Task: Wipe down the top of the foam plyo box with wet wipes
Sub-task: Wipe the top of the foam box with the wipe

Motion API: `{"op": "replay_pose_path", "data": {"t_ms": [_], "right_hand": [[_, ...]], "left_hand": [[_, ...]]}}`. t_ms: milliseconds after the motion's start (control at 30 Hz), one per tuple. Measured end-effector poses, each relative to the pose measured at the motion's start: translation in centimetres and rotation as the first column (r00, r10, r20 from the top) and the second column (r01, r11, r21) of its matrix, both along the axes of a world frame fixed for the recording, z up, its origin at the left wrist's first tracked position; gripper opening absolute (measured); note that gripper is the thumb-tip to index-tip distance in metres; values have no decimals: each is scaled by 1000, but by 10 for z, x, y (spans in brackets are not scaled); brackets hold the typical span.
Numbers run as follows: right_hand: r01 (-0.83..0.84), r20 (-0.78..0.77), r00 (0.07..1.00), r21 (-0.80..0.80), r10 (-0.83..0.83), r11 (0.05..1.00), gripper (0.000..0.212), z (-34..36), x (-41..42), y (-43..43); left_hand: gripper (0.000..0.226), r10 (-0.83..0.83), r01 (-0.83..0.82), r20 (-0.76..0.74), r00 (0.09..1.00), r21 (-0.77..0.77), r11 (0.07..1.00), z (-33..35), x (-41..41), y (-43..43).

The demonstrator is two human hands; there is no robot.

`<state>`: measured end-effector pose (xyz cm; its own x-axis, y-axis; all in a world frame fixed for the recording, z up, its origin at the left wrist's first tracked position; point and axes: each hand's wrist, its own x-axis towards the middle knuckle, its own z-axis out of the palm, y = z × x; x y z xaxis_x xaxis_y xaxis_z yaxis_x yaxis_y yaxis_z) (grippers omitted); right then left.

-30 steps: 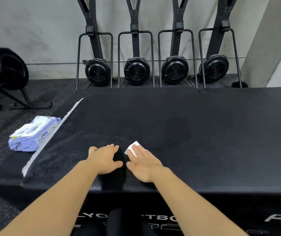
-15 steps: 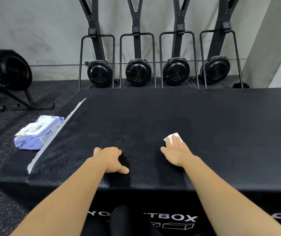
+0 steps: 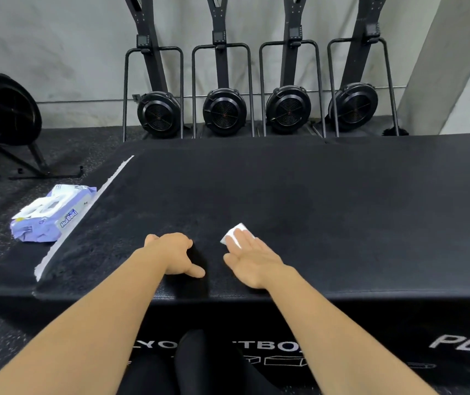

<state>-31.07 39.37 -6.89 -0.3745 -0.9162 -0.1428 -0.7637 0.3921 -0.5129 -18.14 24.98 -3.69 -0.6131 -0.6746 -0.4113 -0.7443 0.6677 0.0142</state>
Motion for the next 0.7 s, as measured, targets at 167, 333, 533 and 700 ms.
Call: {"op": "replay_pose_path", "data": {"t_ms": [167,333,533,700], "right_hand": [[170,-88,982,29,-166,985,37,4,-66,45],[261,-125,961,123,-246,957,50,-3,-73,45],[106,-136,987,141,-87,984,61,-9,10,11],[-68,-138,986,168,92,983,61,-9,59,-7]], "left_hand": [[93,2,-2,-7,1000,24,1000,1,0,2],[93,-1,2,-10,1000,21,1000,2,-1,3],[94,-5,5,-8,1000,26,1000,1,-1,1],[87,-51,52,26,998,-65,996,-2,-2,4]]}}
